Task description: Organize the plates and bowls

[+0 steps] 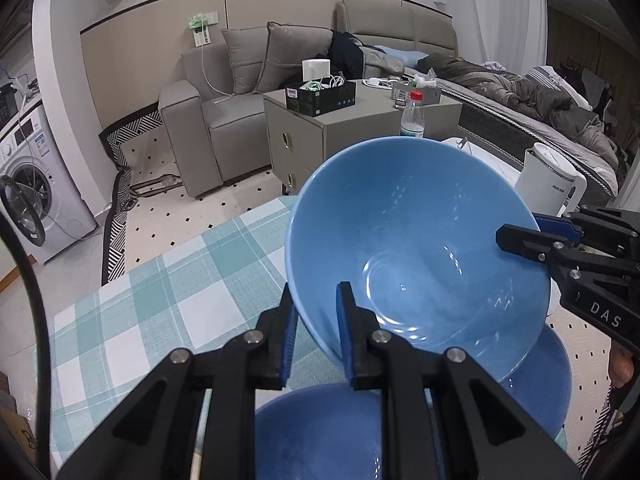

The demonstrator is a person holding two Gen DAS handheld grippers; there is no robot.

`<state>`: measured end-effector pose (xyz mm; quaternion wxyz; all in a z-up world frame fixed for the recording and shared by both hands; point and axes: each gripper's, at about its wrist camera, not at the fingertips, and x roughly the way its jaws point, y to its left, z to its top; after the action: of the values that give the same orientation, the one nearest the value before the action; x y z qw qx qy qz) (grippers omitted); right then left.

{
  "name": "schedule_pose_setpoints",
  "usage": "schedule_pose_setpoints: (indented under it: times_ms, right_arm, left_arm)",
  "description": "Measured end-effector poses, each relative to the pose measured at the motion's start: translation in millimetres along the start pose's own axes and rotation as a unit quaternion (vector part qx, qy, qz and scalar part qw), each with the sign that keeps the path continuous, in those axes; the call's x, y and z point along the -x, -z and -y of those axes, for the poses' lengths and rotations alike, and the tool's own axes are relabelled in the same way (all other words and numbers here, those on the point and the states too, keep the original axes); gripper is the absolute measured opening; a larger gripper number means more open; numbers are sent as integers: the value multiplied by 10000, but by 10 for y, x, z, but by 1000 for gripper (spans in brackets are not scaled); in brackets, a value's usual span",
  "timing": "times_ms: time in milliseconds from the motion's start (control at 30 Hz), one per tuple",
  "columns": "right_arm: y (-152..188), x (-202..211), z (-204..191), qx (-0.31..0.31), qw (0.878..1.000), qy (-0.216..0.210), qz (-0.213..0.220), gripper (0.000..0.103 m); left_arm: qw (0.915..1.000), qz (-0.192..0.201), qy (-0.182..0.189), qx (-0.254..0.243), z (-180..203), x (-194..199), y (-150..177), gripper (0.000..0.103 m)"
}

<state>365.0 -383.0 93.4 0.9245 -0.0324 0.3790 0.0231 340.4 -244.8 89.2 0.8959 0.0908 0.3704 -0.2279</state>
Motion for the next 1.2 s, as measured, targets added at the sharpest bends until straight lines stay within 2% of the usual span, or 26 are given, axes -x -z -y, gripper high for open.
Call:
schedule_pose_setpoints:
  times_ms: [333,667,1200]
  right_arm:
    - [86,433,-279,117,9993,-118,323,19]
    - [232,733,-608,255,9984,-247,437,19]
    - [493,962,-875,416,9971,-405,484,19]
  left_arm:
    - [9994,246,-241,26,-47,463,176,17]
    - [9986,331,-412,98,-122,800,429,17]
    - [9969,396,-641,237,-98,1152,827,17]
